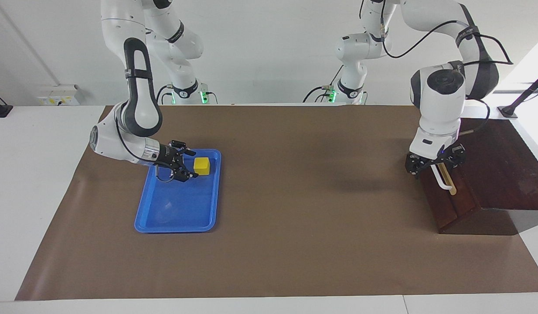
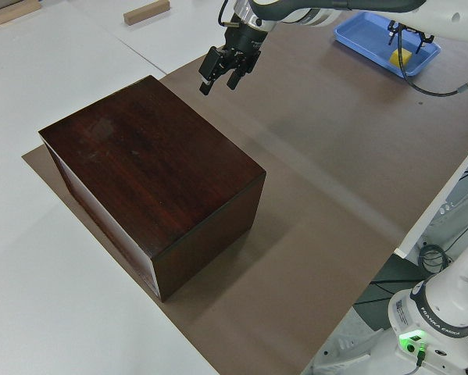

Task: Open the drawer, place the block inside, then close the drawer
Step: 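Grasp the yellow block with the right gripper while the left gripper opens the drawer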

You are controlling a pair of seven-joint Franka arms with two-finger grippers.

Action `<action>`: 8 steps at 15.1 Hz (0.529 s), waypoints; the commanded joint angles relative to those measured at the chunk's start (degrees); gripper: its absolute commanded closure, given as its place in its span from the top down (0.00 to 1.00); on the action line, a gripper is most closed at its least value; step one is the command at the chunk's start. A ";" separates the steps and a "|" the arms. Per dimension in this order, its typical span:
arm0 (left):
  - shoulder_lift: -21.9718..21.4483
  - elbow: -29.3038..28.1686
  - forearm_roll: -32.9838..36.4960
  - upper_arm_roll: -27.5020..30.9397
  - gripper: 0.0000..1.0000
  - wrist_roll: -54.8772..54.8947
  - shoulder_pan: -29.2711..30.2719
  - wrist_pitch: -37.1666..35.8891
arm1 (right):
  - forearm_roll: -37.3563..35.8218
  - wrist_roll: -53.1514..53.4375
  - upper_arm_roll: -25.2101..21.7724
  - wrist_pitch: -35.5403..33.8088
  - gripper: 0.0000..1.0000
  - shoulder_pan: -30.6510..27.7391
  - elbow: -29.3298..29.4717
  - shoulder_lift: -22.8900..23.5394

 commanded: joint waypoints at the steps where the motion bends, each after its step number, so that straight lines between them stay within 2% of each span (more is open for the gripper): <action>1: -1.73 -5.16 4.14 0.15 1.00 -0.10 2.17 4.90 | 2.56 -3.23 0.14 -0.05 1.00 -0.54 -1.61 -0.37; 8: -2.26 -9.99 4.14 0.15 1.00 -0.36 3.32 8.42 | 2.74 -5.17 0.14 0.57 1.00 -0.63 -3.02 -0.63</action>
